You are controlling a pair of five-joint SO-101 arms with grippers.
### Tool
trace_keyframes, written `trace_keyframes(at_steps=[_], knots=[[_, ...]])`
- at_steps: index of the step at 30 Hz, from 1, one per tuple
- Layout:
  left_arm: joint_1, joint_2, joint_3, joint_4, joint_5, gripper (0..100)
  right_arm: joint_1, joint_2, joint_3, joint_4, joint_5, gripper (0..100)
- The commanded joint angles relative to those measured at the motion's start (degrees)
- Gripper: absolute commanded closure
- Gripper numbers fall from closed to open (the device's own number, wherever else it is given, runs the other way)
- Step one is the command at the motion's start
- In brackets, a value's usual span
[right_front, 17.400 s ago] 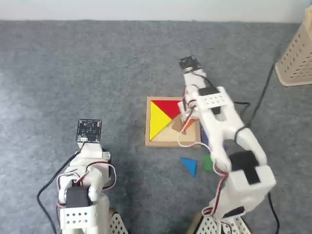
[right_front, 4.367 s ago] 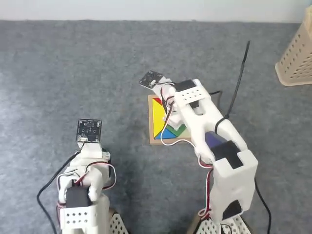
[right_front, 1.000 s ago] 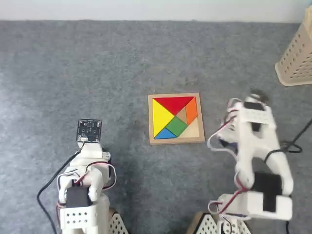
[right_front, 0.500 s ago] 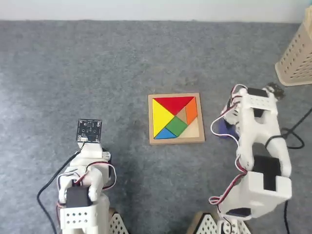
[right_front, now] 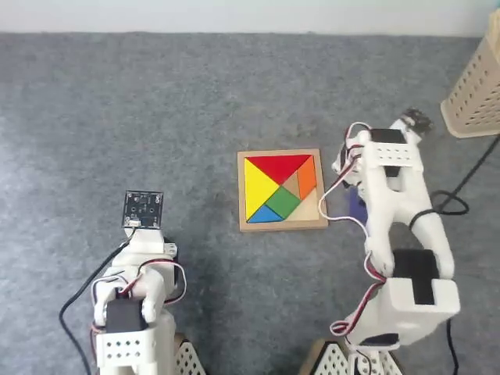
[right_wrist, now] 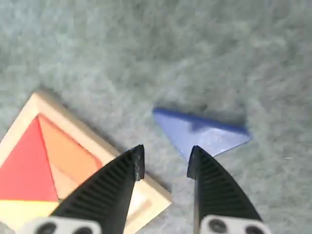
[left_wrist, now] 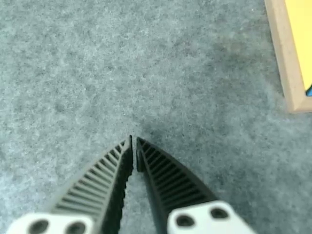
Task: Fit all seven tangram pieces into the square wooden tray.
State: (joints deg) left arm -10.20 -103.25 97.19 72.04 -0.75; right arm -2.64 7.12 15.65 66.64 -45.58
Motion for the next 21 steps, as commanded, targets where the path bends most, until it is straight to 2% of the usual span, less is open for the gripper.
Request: trace_keyframes(at_steps=[1, 6, 21], knots=[[0.0, -1.0, -0.7, 0.3, 0.5, 99, 1.2, -0.5, 0.1, -0.7, -0.6, 83.8], [-0.1, -1.0, -0.7, 0.3, 0.5, 99, 4.6, 0.0, 1.1, -0.7, -0.7, 83.8], [-0.1, -1.0, -0.7, 0.3, 0.5, 99, 6.5, 13.0, -5.9, 2.7, -0.6, 83.8]])
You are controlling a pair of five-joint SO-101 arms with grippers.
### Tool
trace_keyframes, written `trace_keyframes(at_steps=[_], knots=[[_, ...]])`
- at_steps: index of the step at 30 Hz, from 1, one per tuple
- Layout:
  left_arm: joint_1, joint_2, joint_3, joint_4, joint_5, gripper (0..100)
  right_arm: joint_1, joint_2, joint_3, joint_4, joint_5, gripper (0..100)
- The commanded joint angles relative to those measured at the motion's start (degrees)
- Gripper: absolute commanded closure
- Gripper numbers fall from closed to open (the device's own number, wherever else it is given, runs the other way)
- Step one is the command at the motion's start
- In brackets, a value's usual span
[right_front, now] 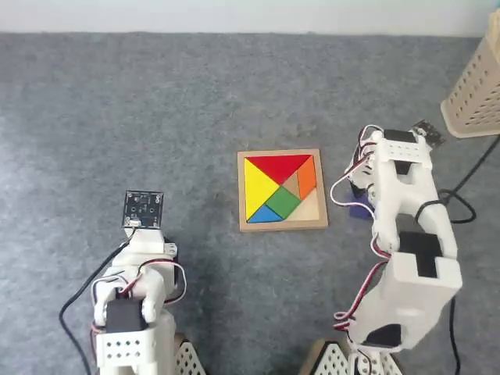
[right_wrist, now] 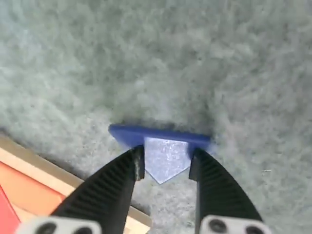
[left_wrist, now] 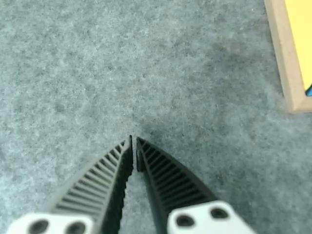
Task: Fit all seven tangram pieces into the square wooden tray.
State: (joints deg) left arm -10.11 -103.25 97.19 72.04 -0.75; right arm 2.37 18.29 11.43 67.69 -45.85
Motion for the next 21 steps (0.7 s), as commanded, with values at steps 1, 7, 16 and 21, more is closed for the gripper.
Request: trace_keyframes(at_steps=[1, 7, 16, 21], knots=[[-0.2, -1.0, -0.7, 0.3, 0.5, 99, 2.1, 1.5, -2.3, 3.0, -0.4, 83.8], [-0.2, -1.0, -0.7, 0.3, 0.5, 99, 7.0, -1.9, -6.2, 7.2, -0.1, 84.4], [-0.2, -1.0, -0.7, 0.3, 0.5, 99, 4.2, -5.7, -6.2, 7.3, 0.0, 83.9], [-0.2, -1.0, -0.7, 0.3, 0.5, 99, 1.3, 0.4, -6.3, 6.9, 0.1, 83.8]])
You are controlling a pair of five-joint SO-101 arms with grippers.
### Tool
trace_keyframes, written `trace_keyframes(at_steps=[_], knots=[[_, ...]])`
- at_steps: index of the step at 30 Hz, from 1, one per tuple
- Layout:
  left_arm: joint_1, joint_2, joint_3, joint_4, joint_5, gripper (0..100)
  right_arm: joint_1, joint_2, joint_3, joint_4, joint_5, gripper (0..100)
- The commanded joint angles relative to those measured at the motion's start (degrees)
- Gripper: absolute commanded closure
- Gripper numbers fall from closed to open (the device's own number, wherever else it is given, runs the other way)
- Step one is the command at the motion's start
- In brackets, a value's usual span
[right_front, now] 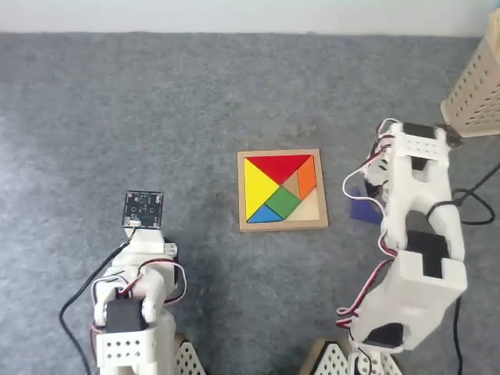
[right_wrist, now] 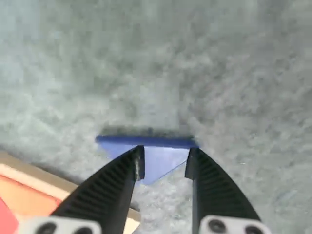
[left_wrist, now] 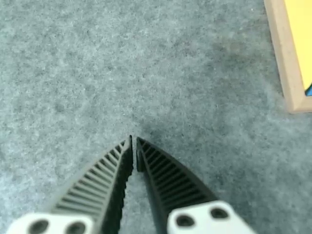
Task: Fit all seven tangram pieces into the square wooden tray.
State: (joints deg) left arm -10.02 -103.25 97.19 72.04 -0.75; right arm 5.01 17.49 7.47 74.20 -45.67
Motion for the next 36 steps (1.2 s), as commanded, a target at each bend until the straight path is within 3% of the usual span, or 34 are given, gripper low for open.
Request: trace_keyframes(at_steps=[1, 10, 36], knots=[[-0.3, -1.0, -0.7, 0.3, 0.5, 99, -1.4, 2.7, -2.6, 0.2, -0.1, 83.8], [-0.3, -1.0, -0.7, 0.3, 0.5, 99, -0.4, 9.7, -8.2, 2.2, -0.4, 83.8], [-0.3, -1.0, -0.7, 0.3, 0.5, 99, -0.4, 9.8, -9.7, -0.5, -7.9, 83.9]])
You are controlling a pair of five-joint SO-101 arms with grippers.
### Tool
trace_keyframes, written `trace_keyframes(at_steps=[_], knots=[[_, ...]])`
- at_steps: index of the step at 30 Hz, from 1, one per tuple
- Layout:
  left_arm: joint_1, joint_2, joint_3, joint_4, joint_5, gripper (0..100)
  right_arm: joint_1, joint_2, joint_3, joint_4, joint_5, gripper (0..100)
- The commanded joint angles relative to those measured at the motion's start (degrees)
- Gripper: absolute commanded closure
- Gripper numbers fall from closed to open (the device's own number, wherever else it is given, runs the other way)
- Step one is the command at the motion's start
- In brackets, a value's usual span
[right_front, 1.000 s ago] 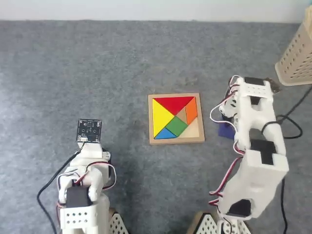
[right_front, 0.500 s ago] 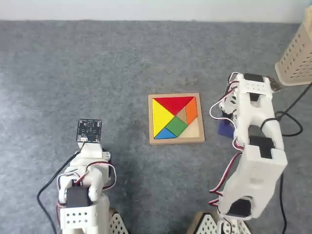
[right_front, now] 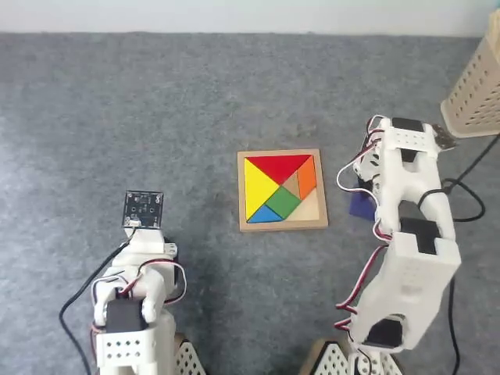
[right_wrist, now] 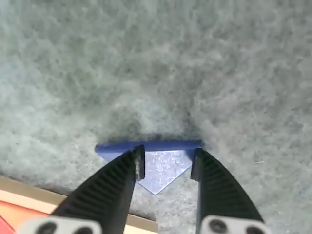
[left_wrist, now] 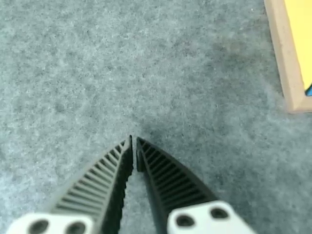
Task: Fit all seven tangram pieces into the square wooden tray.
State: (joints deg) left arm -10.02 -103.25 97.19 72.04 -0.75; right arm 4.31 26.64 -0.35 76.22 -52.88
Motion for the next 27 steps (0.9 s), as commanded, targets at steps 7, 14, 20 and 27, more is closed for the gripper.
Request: trace_keyframes(at_steps=[7, 14, 20, 27], knots=[[-0.3, -1.0, -0.7, 0.3, 0.5, 99, 0.7, 0.9, -1.8, -4.3, -1.1, 83.9], [-0.3, -1.0, -0.7, 0.3, 0.5, 99, 3.0, 0.7, -1.8, -3.8, -1.1, 84.2], [-0.3, -1.0, -0.7, 0.3, 0.5, 99, 0.9, 1.0, -1.8, -1.1, -1.1, 83.9], [-0.3, -1.0, -0.7, 0.3, 0.5, 99, 1.0, 1.7, -0.8, -0.3, -0.6, 83.9]])
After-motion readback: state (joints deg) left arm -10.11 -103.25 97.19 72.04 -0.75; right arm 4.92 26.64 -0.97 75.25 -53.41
